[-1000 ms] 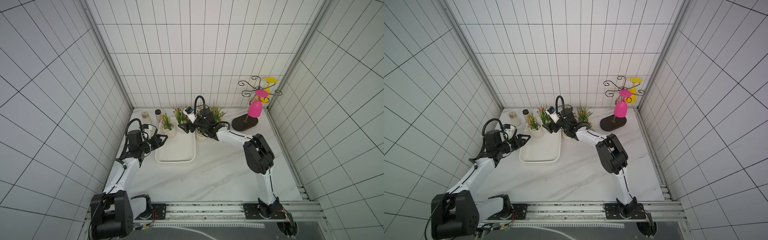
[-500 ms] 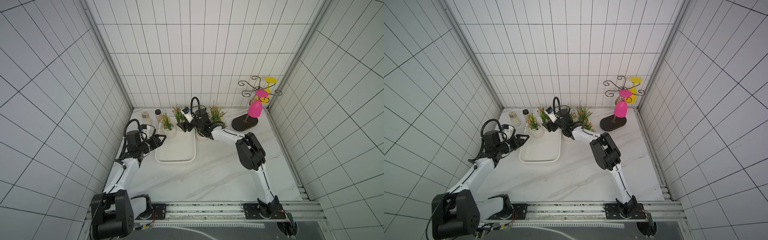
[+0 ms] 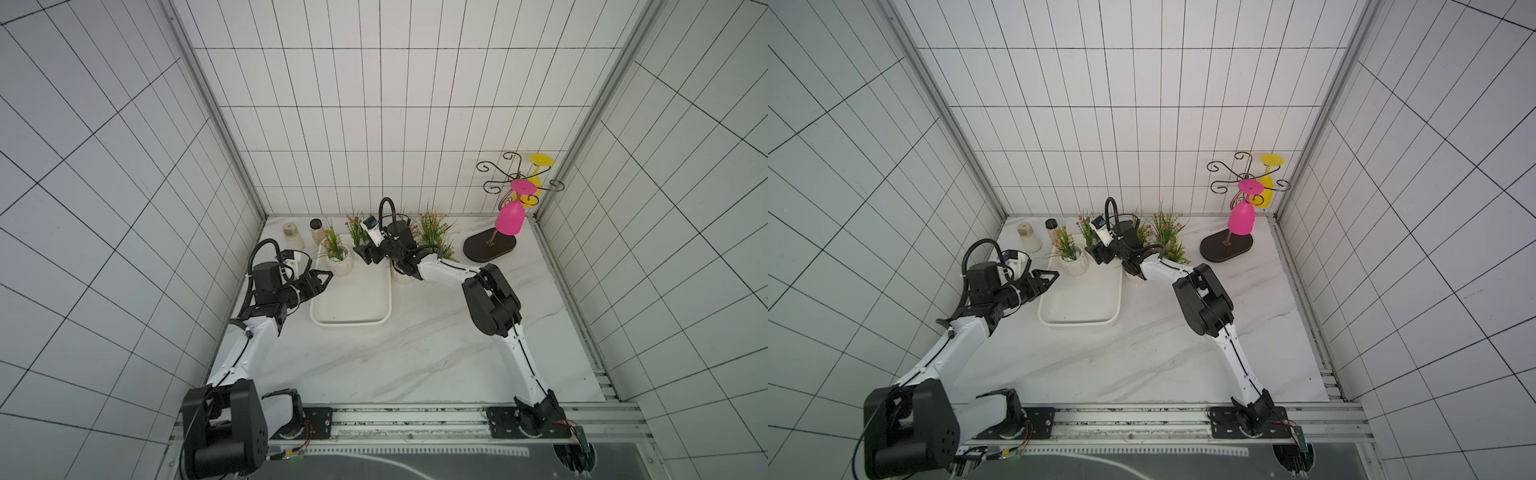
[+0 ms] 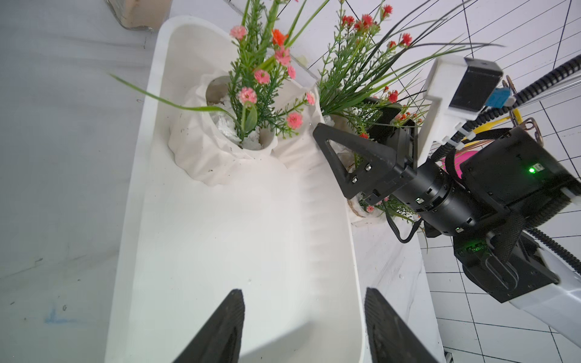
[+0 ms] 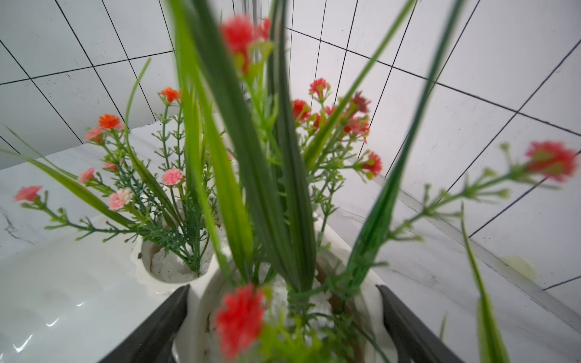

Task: Put the potted gypsophila into the storage box
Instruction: Place the baby's breath potted plant at the storage box.

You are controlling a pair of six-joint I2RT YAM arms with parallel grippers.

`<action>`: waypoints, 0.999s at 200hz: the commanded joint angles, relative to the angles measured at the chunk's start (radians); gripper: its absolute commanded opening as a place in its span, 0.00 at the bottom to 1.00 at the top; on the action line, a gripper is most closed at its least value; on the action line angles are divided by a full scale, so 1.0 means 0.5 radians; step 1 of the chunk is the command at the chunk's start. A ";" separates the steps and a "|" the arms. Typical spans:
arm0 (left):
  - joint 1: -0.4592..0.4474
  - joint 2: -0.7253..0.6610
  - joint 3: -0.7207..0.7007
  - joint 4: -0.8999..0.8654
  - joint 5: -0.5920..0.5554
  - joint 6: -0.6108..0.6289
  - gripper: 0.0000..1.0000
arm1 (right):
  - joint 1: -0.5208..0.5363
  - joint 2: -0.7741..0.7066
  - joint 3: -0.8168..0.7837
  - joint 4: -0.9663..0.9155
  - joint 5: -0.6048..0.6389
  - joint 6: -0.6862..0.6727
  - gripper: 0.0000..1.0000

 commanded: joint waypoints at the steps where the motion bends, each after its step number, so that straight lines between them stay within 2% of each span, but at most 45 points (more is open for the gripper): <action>1: 0.006 0.000 -0.016 0.048 0.014 -0.004 0.61 | 0.020 0.031 0.229 0.201 0.042 0.042 0.76; 145: 0.008 -0.004 -0.023 0.051 0.020 -0.003 0.61 | 0.022 0.145 0.199 0.249 0.070 0.077 0.76; 200: 0.008 0.003 -0.025 0.045 0.017 -0.002 0.61 | 0.025 0.171 0.193 0.228 0.070 0.082 0.79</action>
